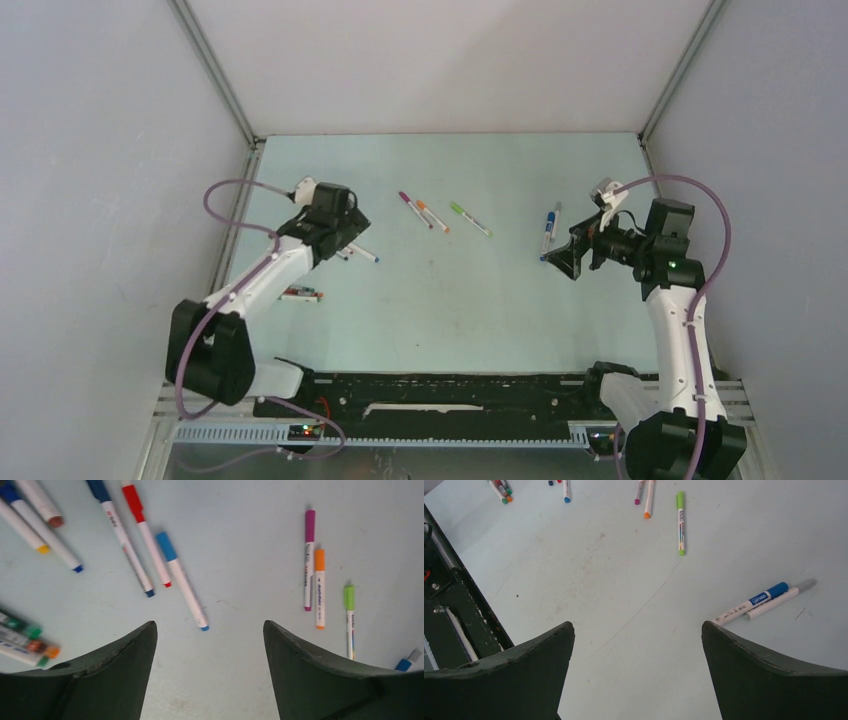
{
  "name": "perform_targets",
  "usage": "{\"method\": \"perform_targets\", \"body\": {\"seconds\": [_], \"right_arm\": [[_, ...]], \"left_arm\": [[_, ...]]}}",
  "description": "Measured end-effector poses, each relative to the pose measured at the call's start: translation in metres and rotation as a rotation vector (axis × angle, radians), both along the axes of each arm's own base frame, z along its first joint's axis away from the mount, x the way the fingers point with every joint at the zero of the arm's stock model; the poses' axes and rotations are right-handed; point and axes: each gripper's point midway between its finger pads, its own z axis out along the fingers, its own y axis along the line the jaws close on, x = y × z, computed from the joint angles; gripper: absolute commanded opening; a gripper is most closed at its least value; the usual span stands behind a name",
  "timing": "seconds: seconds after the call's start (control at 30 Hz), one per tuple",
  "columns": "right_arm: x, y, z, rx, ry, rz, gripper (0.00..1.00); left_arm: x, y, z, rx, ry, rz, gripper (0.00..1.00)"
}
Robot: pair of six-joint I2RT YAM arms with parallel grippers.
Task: Open the pen caps
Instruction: Pick up the pen from the center of the board.
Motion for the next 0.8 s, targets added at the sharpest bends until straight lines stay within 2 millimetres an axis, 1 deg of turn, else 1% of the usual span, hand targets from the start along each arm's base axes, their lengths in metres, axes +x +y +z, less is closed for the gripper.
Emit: {"method": "perform_targets", "body": {"seconds": [0.07,0.13,0.3,0.37,0.47,0.5,0.6,0.8], "right_arm": [[0.000,0.001,-0.002,-0.009,0.003,0.005,1.00],[0.000,0.001,-0.004,-0.015,0.004,0.005,1.00],[0.002,-0.001,-0.005,-0.031,0.003,-0.007,1.00],[0.003,-0.002,-0.006,-0.033,0.004,-0.011,1.00],[0.004,-0.003,-0.007,-0.037,0.008,-0.017,1.00],[0.004,-0.003,-0.008,-0.039,0.009,-0.018,1.00],[0.005,-0.004,-0.009,-0.042,0.015,-0.023,1.00],[0.006,-0.006,-0.011,-0.047,0.018,-0.031,1.00]], "left_arm": [[0.009,-0.014,0.000,-0.012,0.013,0.019,0.77],[0.015,-0.024,-0.007,-0.015,0.054,0.043,0.77],[0.026,-0.037,-0.030,0.033,0.166,0.086,0.74],[0.024,-0.037,-0.038,0.045,0.191,0.097,0.72],[0.020,-0.037,-0.046,0.054,0.218,0.111,0.58],[0.020,-0.036,-0.048,0.055,0.224,0.113,0.55],[0.020,-0.037,-0.056,0.058,0.243,0.116,0.51],[0.018,-0.038,-0.074,0.071,0.288,0.116,0.49]]}}
